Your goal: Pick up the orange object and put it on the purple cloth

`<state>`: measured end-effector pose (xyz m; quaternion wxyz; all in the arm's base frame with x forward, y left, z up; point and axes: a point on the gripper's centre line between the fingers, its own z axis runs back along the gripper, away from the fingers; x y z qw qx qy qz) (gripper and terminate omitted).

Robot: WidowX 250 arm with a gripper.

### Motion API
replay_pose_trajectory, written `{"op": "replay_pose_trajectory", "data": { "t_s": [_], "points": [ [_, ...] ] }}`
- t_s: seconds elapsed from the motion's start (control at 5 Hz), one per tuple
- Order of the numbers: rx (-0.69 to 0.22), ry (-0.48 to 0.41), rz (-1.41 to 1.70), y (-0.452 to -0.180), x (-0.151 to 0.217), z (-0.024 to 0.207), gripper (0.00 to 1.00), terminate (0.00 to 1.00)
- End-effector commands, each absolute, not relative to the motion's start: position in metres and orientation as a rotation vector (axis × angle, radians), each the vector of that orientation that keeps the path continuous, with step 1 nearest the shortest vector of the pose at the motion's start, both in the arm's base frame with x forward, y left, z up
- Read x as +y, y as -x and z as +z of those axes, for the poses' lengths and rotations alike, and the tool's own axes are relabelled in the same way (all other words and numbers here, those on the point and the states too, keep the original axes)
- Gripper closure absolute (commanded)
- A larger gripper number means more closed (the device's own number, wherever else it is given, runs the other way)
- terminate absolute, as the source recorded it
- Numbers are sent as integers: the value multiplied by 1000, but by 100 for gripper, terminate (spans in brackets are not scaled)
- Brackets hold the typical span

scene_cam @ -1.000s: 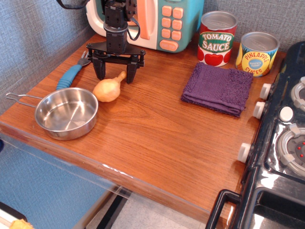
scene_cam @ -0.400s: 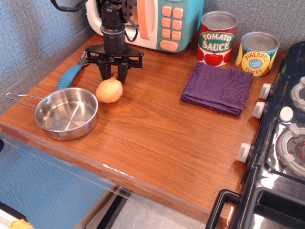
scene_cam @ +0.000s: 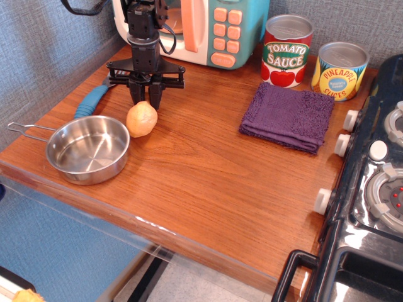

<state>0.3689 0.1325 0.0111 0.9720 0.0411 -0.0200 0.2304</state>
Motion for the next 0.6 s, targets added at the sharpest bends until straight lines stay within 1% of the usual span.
{"op": "replay_pose_trajectory", "data": {
  "t_s": [0.0, 0.2, 0.4],
  "points": [
    [-206, 46, 518, -386, 92, 92, 100, 0],
    [-231, 128, 463, -403, 46, 111, 100, 0],
    [-234, 135, 406, -423, -4, 107, 100, 0]
  ]
}}
